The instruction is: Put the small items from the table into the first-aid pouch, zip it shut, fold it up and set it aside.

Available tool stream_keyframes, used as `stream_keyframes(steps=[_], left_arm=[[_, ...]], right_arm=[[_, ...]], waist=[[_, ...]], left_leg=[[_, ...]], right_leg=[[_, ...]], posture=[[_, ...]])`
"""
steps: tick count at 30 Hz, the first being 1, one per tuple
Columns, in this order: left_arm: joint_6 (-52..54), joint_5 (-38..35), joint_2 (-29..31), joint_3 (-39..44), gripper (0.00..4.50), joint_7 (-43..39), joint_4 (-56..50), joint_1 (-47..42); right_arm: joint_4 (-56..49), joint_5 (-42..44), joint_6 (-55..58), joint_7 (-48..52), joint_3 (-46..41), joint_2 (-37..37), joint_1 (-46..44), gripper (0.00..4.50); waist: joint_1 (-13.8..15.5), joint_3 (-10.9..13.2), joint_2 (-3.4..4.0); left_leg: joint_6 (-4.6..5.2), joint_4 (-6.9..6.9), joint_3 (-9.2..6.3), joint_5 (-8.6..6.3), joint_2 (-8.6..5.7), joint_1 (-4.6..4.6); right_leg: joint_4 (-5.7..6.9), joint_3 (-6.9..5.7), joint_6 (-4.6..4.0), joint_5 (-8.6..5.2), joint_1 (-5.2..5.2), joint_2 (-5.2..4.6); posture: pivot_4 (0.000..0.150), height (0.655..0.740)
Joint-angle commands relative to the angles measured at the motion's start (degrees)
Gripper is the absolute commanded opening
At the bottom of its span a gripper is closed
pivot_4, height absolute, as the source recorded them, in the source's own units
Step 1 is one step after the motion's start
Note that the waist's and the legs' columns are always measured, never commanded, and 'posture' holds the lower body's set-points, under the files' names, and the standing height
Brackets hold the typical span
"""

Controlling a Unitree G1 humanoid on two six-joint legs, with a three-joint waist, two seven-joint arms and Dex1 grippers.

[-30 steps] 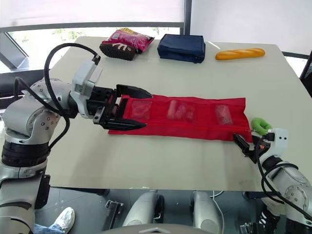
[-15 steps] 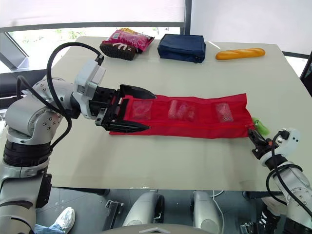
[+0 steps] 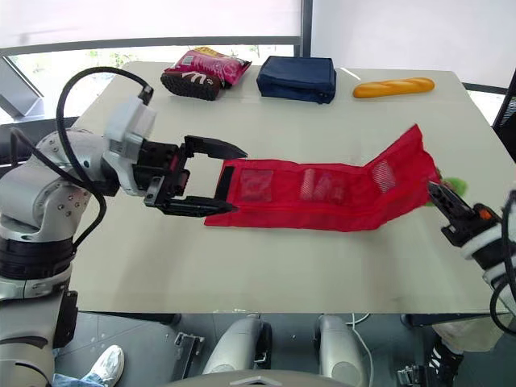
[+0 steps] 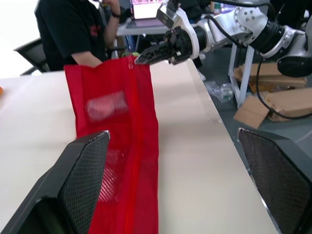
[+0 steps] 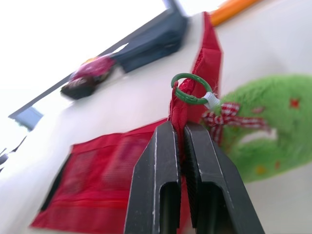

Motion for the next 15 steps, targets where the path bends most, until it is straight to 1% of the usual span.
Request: stream_keyframes(steps=[1,2,4,6,8,10,13,15], left_arm=[[0.00,-2.06,0.45,2.55,4.50,0.67,-0.70,-1.63],[-0.12,-1.99,0.44,2.59,4.50,0.77,-0.64,-1.79],[-0.73,-1.47,0.76,2.88,4.50,1.07,-0.26,-1.76],[-0.69,-1.57,0.94,3.28,4.50,1.51,-0.27,-1.54],[-0.89,-1.43,1.34,3.92,4.50,1.82,-0.44,-0.51],[-1.01,-1.22,1.51,4.26,4.50,2.10,-0.57,0.10],[-0.99,-1.33,1.49,4.90,4.50,3.18,-1.36,1.65],[-1.02,-1.44,1.43,5.05,4.50,3.77,-1.81,2.35]], right_arm=[[-3.37,4.15,0.63,-6.09,10.88,-0.31,-5.72,0.04],[-3.27,3.66,1.08,-6.98,13.80,0.04,-7.44,0.04],[-2.07,-0.74,3.10,-6.54,20.63,0.15,-10.58,0.04],[-0.31,-4.95,3.73,-6.11,25.28,0.69,-12.51,0.04],[0.05,-9.54,4.80,-3.50,30.93,1.24,-14.19,0.04],[0.13,-12.38,5.30,-1.68,33.85,1.43,-14.86,0.04],[1.24,-20.94,6.76,0.81,40.60,0.78,-16.34,0.04],[1.74,-25.51,6.63,1.53,42.88,1.14,-17.14,0.04]], waist=[[0.15,0.00,0.00],[0.15,0.00,0.00],[0.16,0.00,-0.01],[0.12,0.01,-0.02],[0.20,0.01,-0.03],[0.22,0.01,-0.04],[0.15,0.01,-0.04],[0.11,0.01,-0.05]], left_leg=[[0.00,0.00,-0.04,0.00,-0.02,-0.02],[0.00,-0.01,-0.04,0.00,-0.02,-0.03],[0.00,-0.01,-0.02,0.00,-0.06,-0.06],[0.00,0.00,0.01,0.00,-0.09,-0.06],[0.01,0.00,0.01,0.00,-0.10,-0.06],[0.01,0.00,0.00,0.00,-0.10,-0.08],[0.02,0.00,0.00,0.00,-0.10,-0.08],[0.02,0.00,0.01,0.00,-0.09,-0.07]], right_leg=[[-0.01,0.00,0.00,-0.01,0.00,0.02],[-0.01,0.01,-0.01,0.00,0.00,0.02],[-0.03,0.14,-0.01,0.00,-0.01,0.02],[-0.03,0.26,0.00,0.01,-0.01,0.04],[-0.05,0.31,0.00,0.01,-0.01,0.04],[-0.05,0.32,-0.02,0.01,-0.02,0.05],[-0.05,0.32,-0.02,0.01,-0.02,0.06],[-0.05,0.33,-0.01,0.01,-0.03,0.06]], posture=[[0.150,0.7164],[0.150,0.7164],[0.150,0.7164],[0.150,0.7164],[0.150,0.7164],[0.150,0.7164],[0.150,0.7164],[0.150,0.7164]])
